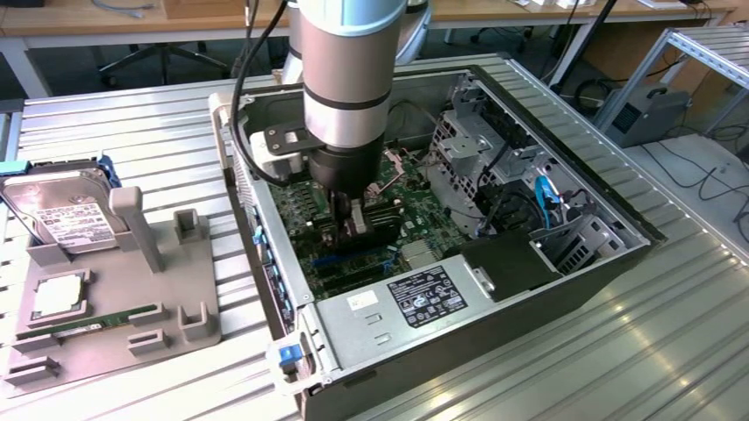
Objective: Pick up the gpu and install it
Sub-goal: 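Insert the gpu into the slot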
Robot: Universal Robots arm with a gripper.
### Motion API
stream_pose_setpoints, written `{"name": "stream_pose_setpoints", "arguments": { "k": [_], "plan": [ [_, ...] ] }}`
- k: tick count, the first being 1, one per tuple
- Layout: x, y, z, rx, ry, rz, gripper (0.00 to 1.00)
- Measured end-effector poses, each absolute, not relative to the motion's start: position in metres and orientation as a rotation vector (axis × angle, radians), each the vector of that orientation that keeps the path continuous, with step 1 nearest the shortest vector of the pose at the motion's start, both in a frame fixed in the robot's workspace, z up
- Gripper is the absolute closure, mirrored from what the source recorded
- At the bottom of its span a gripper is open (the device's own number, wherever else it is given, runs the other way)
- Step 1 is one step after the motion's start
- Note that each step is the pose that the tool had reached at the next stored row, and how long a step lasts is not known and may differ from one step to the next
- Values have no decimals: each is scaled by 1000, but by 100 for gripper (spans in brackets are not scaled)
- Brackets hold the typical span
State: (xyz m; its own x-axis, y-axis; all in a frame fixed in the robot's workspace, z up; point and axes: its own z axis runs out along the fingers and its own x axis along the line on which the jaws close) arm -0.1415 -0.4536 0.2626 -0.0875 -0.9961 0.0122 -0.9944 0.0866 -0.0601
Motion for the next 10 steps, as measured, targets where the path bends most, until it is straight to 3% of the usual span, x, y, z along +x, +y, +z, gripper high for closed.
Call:
{"name": "stream_pose_setpoints", "arguments": {
  "k": [10],
  "plan": [
    [-141,-454,263,-2145,2249,-81,72]
  ]
}}
